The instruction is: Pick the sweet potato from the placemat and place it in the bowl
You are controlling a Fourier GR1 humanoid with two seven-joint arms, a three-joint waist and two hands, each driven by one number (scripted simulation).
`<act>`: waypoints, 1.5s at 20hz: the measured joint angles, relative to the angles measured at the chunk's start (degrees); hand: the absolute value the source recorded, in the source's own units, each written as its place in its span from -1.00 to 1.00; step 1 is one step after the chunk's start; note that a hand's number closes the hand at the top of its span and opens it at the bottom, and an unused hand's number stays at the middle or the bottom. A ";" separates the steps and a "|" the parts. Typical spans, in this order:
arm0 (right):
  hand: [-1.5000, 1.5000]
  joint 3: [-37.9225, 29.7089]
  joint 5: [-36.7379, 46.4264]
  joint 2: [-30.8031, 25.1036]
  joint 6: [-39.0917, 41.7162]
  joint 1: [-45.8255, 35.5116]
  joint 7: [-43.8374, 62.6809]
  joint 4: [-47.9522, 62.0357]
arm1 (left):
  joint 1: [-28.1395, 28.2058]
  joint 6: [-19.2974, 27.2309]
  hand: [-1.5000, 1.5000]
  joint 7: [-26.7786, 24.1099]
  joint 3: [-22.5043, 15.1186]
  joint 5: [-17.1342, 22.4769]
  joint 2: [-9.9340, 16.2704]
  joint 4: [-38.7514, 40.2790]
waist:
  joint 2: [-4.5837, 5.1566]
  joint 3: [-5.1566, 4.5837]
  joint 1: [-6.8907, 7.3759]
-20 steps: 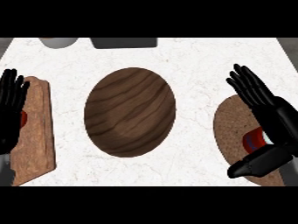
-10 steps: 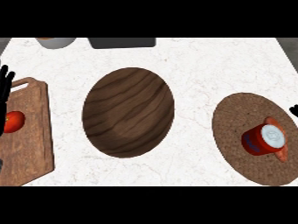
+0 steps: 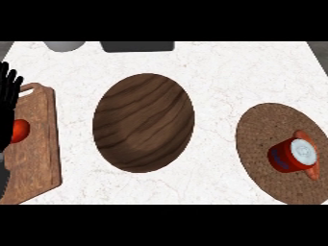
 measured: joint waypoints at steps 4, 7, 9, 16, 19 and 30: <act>-1.00 -2.21 2.30 -5.90 6.43 1.73 1.24 0.54 | -0.63 -0.97 0.00 0.37 0.46 0.32 0.25 0.40 | 0.02 0.02 0.57; -1.00 -3.44 5.48 -8.83 10.48 2.97 0.45 0.52 | -0.93 -1.48 0.00 1.33 0.94 0.57 0.66 -0.31 | -0.01 0.06 0.84; -1.00 -2.49 8.12 -8.77 11.96 2.52 0.34 0.88 | -1.28 -1.48 0.00 1.69 0.76 0.17 0.13 -0.32 | 0.03 0.07 1.13; -1.00 0.48 17.69 -5.35 14.61 -0.54 -1.95 4.90 | -1.81 -3.12 0.00 2.07 2.30 -0.55 -0.13 -0.11 | 0.10 0.10 1.59; -1.00 2.61 22.02 -3.06 14.68 -2.47 -3.40 7.38 | -2.32 -3.31 0.00 2.47 2.58 -1.22 -0.81 0.17 | 0.13 0.12 1.66; -1.00 9.87 35.12 4.53 12.46 -11.03 -6.60 19.40 | -2.15 -4.50 0.00 2.21 3.27 -3.61 -3.36 0.23 | 0.15 0.12 1.90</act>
